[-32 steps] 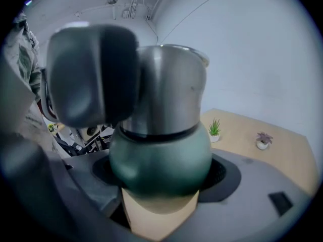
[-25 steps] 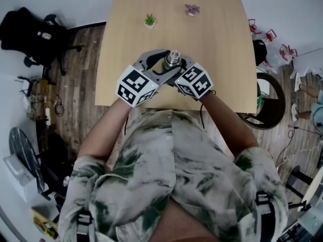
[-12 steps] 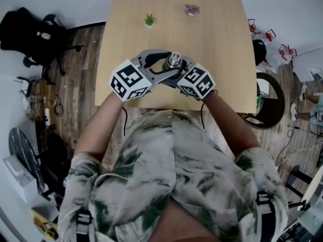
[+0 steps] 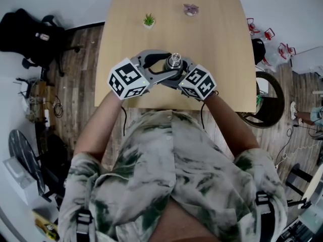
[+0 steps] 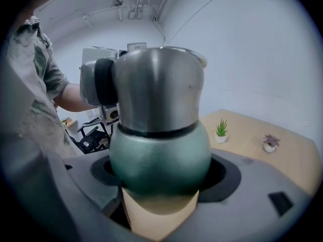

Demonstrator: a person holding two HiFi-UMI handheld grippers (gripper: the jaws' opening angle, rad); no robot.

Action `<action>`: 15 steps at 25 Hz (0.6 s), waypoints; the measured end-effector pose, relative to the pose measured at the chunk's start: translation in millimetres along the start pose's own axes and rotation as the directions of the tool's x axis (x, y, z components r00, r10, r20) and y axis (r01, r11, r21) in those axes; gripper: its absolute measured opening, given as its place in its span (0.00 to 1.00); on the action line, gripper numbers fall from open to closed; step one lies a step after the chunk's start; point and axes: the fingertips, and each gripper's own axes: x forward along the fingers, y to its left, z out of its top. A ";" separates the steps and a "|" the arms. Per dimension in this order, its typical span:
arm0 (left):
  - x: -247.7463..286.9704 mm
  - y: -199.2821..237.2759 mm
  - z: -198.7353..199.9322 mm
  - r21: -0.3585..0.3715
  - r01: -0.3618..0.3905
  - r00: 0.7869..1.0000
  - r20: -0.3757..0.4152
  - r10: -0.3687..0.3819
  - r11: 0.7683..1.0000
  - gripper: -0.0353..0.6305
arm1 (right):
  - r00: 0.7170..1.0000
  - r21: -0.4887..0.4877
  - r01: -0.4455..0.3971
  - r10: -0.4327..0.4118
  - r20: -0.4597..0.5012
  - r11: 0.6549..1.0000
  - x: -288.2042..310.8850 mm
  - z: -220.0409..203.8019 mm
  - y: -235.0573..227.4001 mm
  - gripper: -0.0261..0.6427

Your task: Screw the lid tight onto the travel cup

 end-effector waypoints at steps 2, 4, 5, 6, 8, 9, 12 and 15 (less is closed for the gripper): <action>-2.1 -0.5 -0.3 -0.003 0.002 1.000 0.001 -0.002 1.000 0.41 | 1.000 0.000 0.000 0.000 0.002 1.000 0.6 0.6 1.4 0.65; -3.7 -1.9 0.3 -0.004 0.004 1.000 0.008 -0.004 1.000 0.41 | 1.000 0.000 0.000 0.000 0.009 1.000 0.3 1.7 3.4 0.65; -3.9 -2.6 1.0 -0.004 0.005 1.000 0.011 -0.005 1.000 0.41 | 1.000 0.001 0.000 0.000 0.013 1.000 -0.1 2.3 3.9 0.65; -3.9 -3.1 1.7 -0.004 0.005 1.000 0.015 -0.004 1.000 0.41 | 1.000 0.002 0.000 0.000 0.018 1.000 -0.5 2.9 4.2 0.65; -4.1 -3.6 3.2 -0.002 0.000 1.000 0.022 0.000 1.000 0.41 | 1.000 0.007 0.002 -0.002 0.025 1.000 -1.0 3.4 3.9 0.65; -5.1 -3.6 4.6 -0.001 -0.004 1.000 0.030 0.004 1.000 0.41 | 1.000 0.012 0.003 -0.003 0.028 1.000 -1.2 3.2 3.5 0.65; -12.7 -0.9 10.5 -0.007 -0.019 0.998 0.060 0.020 1.000 0.41 | 0.999 0.034 0.010 -0.012 0.032 0.999 -2.3 0.8 1.7 0.65; -24.3 5.9 11.8 -0.016 -0.049 0.996 0.071 0.050 0.999 0.41 | 0.999 0.050 0.029 -0.030 0.027 0.998 -3.7 -3.8 -0.3 0.65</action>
